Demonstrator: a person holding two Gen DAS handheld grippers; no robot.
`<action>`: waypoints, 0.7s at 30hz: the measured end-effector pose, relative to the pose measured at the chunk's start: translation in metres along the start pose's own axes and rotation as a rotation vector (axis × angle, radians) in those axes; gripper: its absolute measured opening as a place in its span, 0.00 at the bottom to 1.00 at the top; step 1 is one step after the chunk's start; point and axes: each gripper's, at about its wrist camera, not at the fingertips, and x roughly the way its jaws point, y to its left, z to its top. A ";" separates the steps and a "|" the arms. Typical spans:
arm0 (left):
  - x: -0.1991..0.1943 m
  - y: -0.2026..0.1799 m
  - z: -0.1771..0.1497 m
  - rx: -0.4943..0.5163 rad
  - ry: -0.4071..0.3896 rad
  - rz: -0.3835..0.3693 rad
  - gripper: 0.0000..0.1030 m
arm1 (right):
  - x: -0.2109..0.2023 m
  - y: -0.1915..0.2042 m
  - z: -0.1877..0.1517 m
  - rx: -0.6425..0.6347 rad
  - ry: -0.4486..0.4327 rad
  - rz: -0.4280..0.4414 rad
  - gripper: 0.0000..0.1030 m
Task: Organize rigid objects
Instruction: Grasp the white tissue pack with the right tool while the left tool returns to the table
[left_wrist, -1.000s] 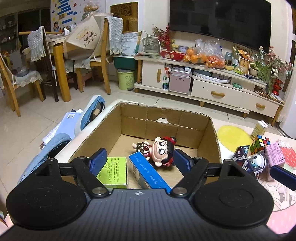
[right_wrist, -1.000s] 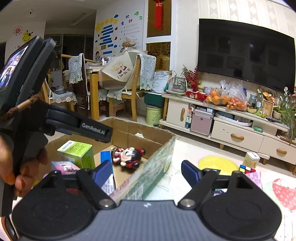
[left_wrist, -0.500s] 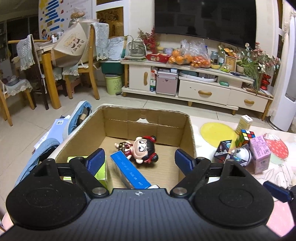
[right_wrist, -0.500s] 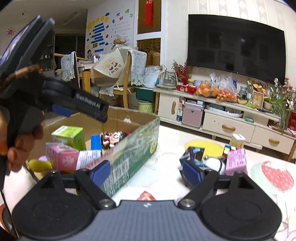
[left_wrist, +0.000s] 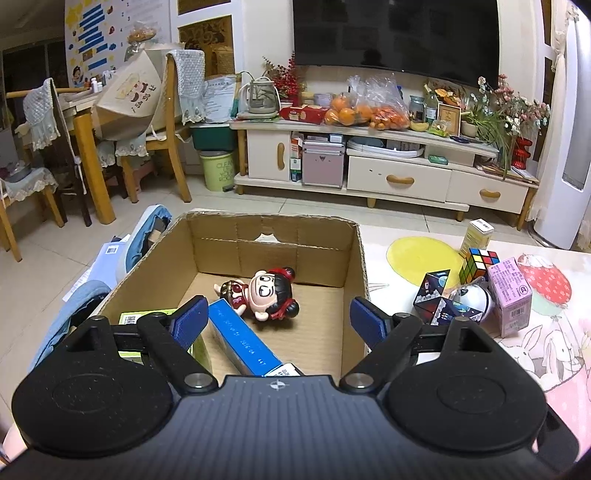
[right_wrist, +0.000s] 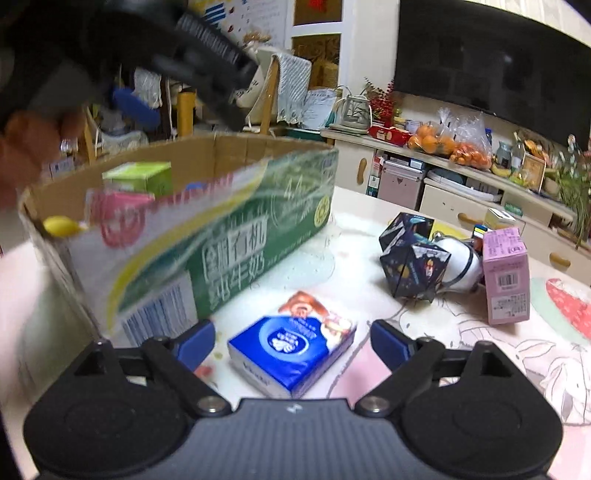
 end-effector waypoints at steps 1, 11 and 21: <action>-0.001 0.000 -0.001 0.004 -0.001 -0.003 1.00 | 0.004 0.000 -0.002 -0.002 0.005 0.000 0.94; -0.004 -0.008 -0.004 0.046 -0.008 -0.031 1.00 | 0.025 -0.014 0.003 0.035 0.032 0.068 0.99; -0.001 -0.035 -0.004 0.091 -0.008 -0.082 1.00 | 0.021 -0.022 -0.001 0.025 0.039 0.075 0.84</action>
